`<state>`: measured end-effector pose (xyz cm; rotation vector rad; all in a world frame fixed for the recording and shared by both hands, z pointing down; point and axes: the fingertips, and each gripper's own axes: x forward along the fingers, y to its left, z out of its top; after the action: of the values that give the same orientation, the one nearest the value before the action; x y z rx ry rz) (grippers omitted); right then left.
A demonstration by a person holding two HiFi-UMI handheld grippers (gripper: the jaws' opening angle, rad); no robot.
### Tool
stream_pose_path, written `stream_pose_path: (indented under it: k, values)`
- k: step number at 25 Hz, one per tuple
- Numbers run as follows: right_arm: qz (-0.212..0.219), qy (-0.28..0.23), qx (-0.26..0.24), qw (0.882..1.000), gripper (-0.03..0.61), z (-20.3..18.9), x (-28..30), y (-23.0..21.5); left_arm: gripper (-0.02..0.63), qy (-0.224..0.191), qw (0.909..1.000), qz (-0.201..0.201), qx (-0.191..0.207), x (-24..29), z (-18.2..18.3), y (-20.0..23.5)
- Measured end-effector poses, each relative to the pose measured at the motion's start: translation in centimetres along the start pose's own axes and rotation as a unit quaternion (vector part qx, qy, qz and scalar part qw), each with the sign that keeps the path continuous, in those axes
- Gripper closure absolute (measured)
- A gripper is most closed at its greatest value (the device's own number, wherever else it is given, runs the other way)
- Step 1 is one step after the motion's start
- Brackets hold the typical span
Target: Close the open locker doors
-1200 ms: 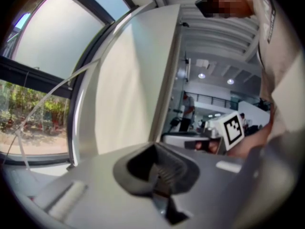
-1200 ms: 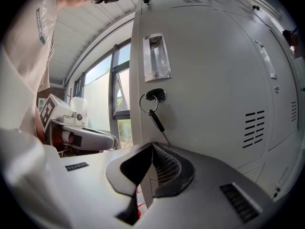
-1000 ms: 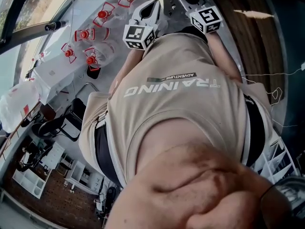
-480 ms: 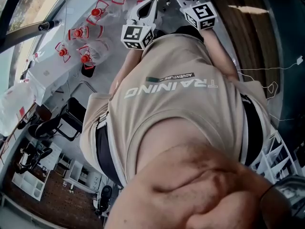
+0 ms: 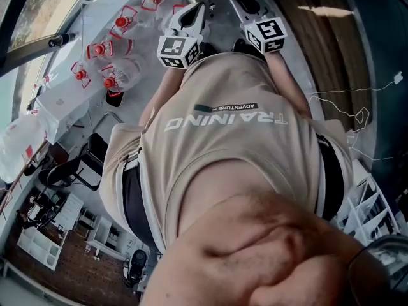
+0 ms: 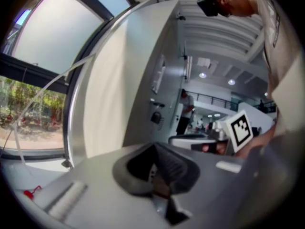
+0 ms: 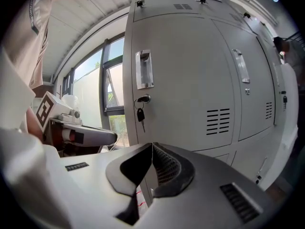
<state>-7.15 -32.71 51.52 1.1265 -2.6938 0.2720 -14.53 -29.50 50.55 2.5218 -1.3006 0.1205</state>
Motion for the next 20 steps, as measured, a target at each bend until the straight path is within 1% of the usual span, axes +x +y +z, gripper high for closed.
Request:
stream_pose_path:
  k: [3,6,11,15,18,20]
  values:
    - [0.006,-0.01,0.003,1.0,0.563,0.4,-1.8,-0.3,0.614,-0.012,0.9998,-0.005,0.017,1.4,1.6,-2.4]
    - [0.016,-0.019,-0.018,1.0,0.563,1.4,-3.0,-0.6,0.614,-0.029,0.9989,0.008,0.035,2.1,3.4,-3.6]
    - [0.025,-0.063,-0.027,0.997,0.565,4.6,-4.9,-1.6,0.614,-0.043,0.9972,0.031,0.054,2.7,4.9,-4.0]
    - [0.042,-0.089,-0.036,0.995,0.565,7.2,-5.9,-1.0,0.614,-0.053,0.9949,0.065,0.056,2.1,5.8,-3.2]
    - [0.032,-0.112,-0.027,0.993,0.565,8.3,-6.5,-1.5,0.614,-0.059,0.9935,0.073,0.064,2.0,6.4,-3.7]
    - [0.025,-0.111,-0.015,0.993,0.565,8.1,-6.6,-1.7,0.614,-0.062,0.9932,0.073,0.066,1.6,6.9,-4.0]
